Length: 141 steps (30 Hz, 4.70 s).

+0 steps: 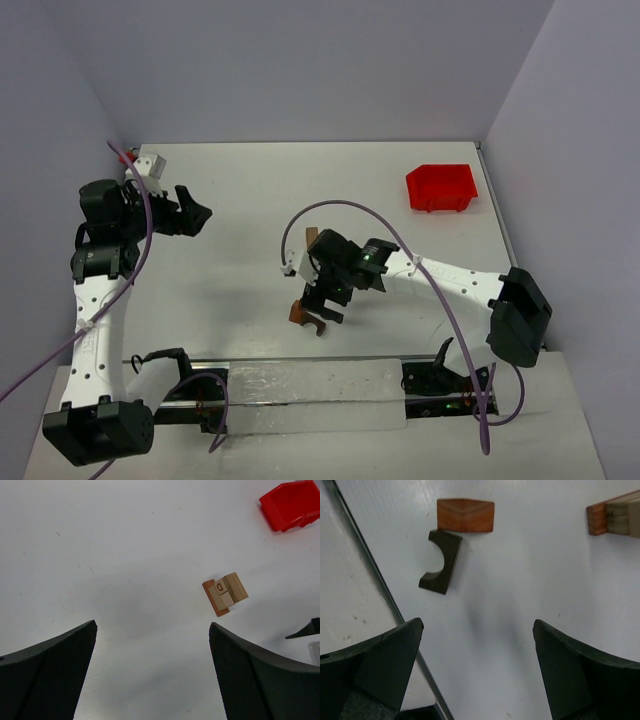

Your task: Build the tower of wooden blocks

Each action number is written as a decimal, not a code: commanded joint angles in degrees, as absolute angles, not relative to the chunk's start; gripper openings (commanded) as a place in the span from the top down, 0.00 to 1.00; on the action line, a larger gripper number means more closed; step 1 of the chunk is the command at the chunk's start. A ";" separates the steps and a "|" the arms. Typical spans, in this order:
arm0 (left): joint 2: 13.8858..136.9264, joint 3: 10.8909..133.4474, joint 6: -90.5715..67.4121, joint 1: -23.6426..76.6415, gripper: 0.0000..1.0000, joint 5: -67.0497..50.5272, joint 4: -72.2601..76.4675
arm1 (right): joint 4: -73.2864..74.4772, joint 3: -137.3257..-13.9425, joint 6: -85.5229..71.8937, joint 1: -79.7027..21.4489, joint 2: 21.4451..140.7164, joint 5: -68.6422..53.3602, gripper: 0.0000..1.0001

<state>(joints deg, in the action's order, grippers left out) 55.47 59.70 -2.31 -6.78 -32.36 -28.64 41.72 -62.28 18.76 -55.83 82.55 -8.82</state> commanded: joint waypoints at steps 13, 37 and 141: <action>53.63 60.55 -2.01 -6.94 0.01 -34.96 -29.28 | 31.14 -65.67 10.91 -59.67 91.26 -8.74 0.32; 53.35 58.42 -1.03 -6.94 0.01 -34.45 -28.04 | 32.81 -65.39 12.10 -60.97 98.96 -12.89 0.60; 60.02 69.75 37.35 47.04 0.01 -39.23 -49.64 | -15.67 -24.94 100.10 -65.57 45.15 -34.35 1.00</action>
<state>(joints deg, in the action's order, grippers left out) 59.13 66.02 35.03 43.89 -41.03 -49.16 -13.61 -22.74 99.94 -64.79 44.54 -32.75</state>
